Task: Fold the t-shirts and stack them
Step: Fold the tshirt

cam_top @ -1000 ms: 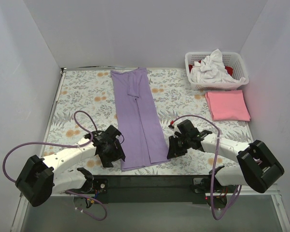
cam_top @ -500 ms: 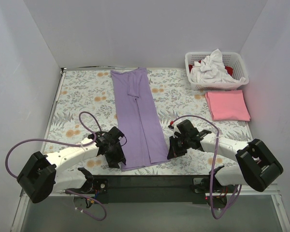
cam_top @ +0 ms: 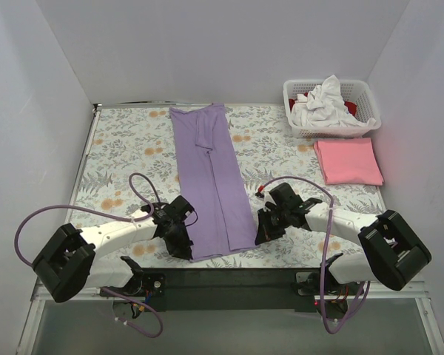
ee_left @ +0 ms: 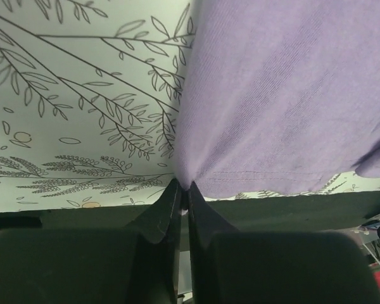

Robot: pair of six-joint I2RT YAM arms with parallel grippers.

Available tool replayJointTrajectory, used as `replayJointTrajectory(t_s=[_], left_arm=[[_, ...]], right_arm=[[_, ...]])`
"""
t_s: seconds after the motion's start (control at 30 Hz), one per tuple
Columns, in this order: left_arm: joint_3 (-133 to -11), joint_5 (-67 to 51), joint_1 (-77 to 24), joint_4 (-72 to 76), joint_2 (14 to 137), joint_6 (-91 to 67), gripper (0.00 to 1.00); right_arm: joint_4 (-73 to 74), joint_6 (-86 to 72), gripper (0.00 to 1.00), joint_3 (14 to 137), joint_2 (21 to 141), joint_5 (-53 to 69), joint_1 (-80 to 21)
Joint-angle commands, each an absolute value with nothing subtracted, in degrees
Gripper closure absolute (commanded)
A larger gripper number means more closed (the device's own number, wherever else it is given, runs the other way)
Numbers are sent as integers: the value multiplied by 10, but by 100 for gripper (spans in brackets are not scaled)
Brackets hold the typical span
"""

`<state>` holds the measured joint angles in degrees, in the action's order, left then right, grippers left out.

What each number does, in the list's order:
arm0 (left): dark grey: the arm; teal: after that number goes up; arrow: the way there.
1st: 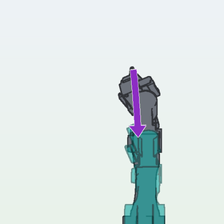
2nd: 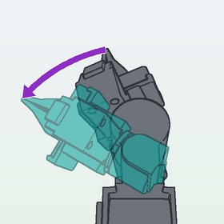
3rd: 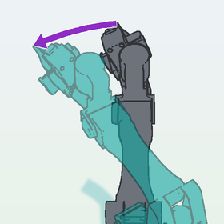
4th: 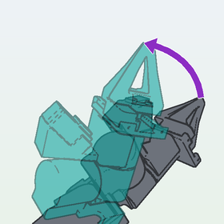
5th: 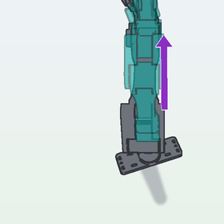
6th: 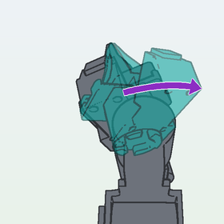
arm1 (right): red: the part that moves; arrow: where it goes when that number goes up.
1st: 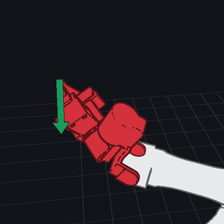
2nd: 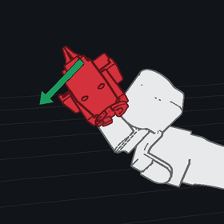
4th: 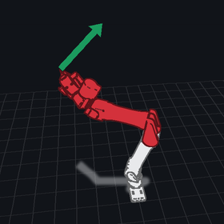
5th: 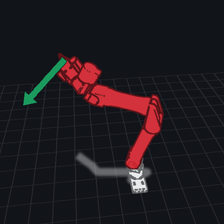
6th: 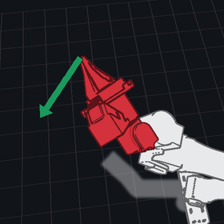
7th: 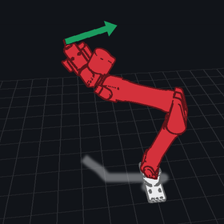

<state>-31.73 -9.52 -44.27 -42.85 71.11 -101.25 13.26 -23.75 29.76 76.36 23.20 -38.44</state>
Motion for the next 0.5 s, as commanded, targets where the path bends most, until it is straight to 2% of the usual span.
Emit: replayJointTrajectory(t_s=[0.0, 0.3, 0.47], left_arm=[[-301, -103, -465, -438, 708, -1021, 100], [-301, -121, -515, -550, 575, -1076, 100], [-348, -78, -505, -514, 608, -1058, 100]], right_arm=[[212, -208, 99, 279, 783, 209, -412], [335, -243, 99, 280, 685, 202, -491], [341, -229, 99, 353, 706, 133, -484]])
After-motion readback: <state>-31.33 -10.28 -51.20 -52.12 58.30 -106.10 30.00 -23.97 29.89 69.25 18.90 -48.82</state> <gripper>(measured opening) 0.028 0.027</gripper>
